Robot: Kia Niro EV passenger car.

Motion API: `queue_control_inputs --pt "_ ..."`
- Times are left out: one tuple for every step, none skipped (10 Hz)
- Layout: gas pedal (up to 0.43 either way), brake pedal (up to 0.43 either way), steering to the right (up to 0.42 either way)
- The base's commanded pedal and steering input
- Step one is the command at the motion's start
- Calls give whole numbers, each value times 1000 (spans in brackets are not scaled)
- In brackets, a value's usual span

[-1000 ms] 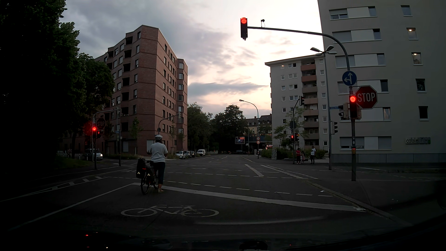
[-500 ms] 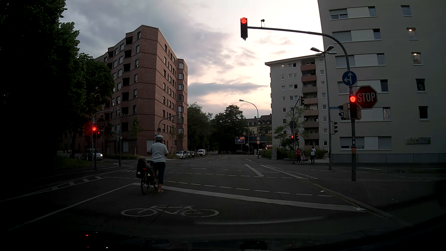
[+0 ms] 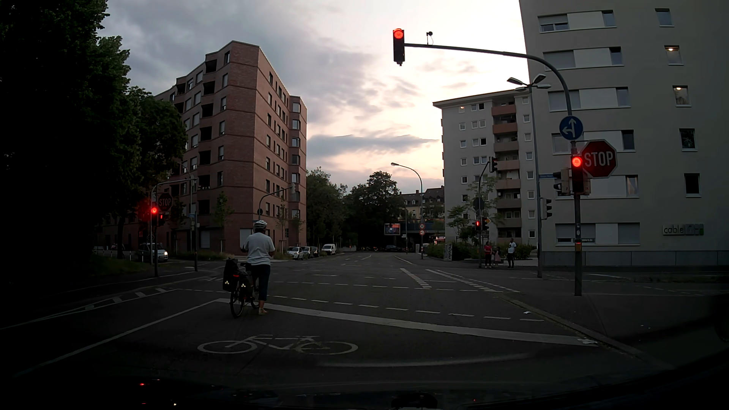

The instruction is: Follow the waypoints while adhering to traffic rules and regulations

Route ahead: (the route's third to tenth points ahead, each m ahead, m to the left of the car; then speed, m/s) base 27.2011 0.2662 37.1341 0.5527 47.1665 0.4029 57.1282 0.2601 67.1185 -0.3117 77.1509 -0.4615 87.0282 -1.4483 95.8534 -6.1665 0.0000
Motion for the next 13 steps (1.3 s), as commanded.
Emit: queue_control_inputs --pt "0 226 -8" --pt "0 220 -8" --pt "0 226 -8" --pt "0 220 -8" --pt "0 220 -8" --pt "0 220 -8" --pt "0 226 -8" --pt "0 220 -8" --pt "0 220 -8" --pt "0 220 -8" --pt "0 220 -8" --pt "0 226 -8" --pt "0 226 -8"
